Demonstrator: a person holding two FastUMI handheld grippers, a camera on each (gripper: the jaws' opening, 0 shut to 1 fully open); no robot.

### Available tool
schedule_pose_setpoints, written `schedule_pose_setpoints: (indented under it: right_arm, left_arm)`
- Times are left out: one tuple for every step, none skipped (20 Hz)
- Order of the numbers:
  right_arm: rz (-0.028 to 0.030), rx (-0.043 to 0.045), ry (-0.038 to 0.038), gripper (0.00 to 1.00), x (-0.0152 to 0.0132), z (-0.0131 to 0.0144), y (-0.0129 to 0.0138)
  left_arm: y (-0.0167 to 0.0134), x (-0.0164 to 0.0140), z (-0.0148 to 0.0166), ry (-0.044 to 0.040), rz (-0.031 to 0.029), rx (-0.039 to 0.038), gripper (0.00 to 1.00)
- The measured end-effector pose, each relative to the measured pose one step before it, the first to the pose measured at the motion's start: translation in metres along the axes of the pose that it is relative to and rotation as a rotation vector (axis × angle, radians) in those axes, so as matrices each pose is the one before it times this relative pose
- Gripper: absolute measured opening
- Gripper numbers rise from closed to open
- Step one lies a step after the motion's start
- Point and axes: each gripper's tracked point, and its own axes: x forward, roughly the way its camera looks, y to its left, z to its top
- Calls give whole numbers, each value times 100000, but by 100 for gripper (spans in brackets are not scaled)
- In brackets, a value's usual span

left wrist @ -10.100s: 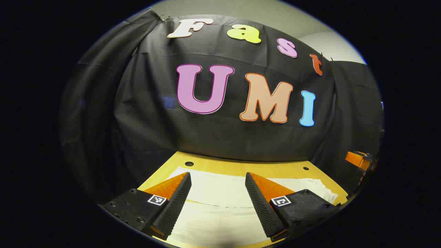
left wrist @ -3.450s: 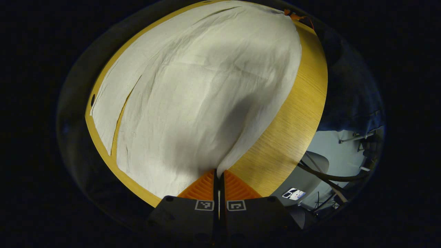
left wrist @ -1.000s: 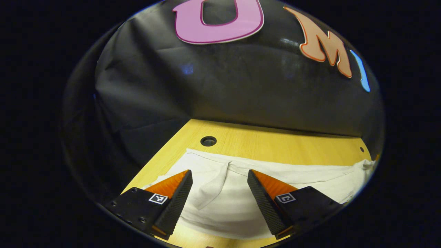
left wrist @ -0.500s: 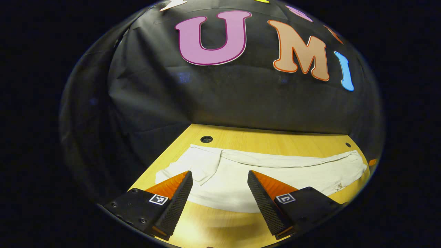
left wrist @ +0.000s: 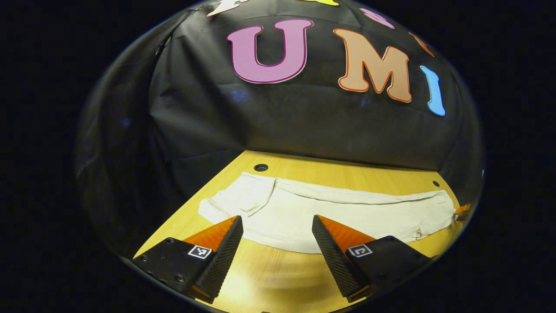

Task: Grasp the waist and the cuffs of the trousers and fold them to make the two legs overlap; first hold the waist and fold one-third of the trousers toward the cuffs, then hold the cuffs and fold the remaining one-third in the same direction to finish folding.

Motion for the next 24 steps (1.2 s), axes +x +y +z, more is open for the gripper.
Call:
schedule_pose_setpoints:
  right_arm:
    - [773, 1361, 584, 92, 363, 63, 97]
    - [1479, 1221, 764, 87, 231, -193, 346]
    - [362, 50, 605, 87, 387, -230, 184]
    - [-652, -1432, -85, 91, 245, -215, -220]
    - [-1410, -1316, -1, 88, 180, -113, -413]
    - [-456, -86, 38, 63, -194, -56, -74]
    - [570, 441, -333, 59, -403, 181, 265]
    - [271, 680, -1414, 54, 463, 400, 168]
    - [71, 522, -2047, 46, 45, 645, 94]
    - [189, 1071, -2204, 33, -25, 467, 248]
    - [1230, -1064, -806, 19, -353, 395, 346]
    - [-386, -1038, -582, 18, -254, 29, 118]
    - [-4, -1106, 150, 17, -258, -120, 194]
    - [-461, -758, -499, 16, -215, 208, 339]
    - [153, -199, -889, 16, -268, 332, 419]
    - [1346, 68, -1582, 17, -503, 428, 578]
    - [2274, -485, -2249, 17, -646, 700, 911]
    - [1751, -1664, -2617, 17, -835, 704, 1033]
    - [1316, -2539, -2279, 16, -711, 713, 1017]
    - [915, -2632, -1891, 16, -891, 481, 1161]
    - [1039, -2386, -1600, 16, -758, 568, 1320]
    - [812, -2162, -1537, 17, -753, 471, 1617]
    - [1101, -1954, -1606, 17, -742, 513, 1793]
    - [926, -2006, -1529, 17, -472, 290, 1766]
  left_arm:
    - [68, -167, 31, 174, 595, 92, 97]
    - [155, -208, -27, 22, 1085, 621, 97]
    - [56, -40, 255, -781, 809, 410, 97]
    - [-143, -91, 62, -164, 488, 65, 97]
    - [-120, -164, 41, 138, 271, 30, 97]
    - [-177, -203, -5, -114, 152, 125, 97]
    - [-115, -78, -33, 56, 91, 149, 97]
    - [-108, -27, -44, 42, 13, -62, 97]
    - [-93, 61, -48, 153, -217, -465, 97]
    - [-143, -19, -105, 51, -357, -703, 97]
    - [-211, -20, 12, 186, -842, -818, 97]
    - [-186, 46, 44, -294, -791, -442, 96]
    - [37, 80, 25, -137, -223, -202, 97]
    - [102, 147, -9, -32, -246, 12, 97]
    - [104, -42, 110, -158, -516, -57, 97]
    - [146, 23, 34, -102, -680, 55, 97]
    - [206, 58, 102, -296, -1092, 49, 97]
    - [136, 141, 89, -408, -1300, -14, 97]
    - [311, 147, 39, -37, -1217, -185, 97]
    - [365, 104, -97, 279, -1248, -305, 97]
    - [478, 90, -99, 423, -1059, -326, 96]
    - [522, 197, -144, 721, -1193, -404, 97]
    - [402, 132, 21, 163, -2050, -600, 97]
    - [403, 317, -9, 158, -2137, -390, 97]
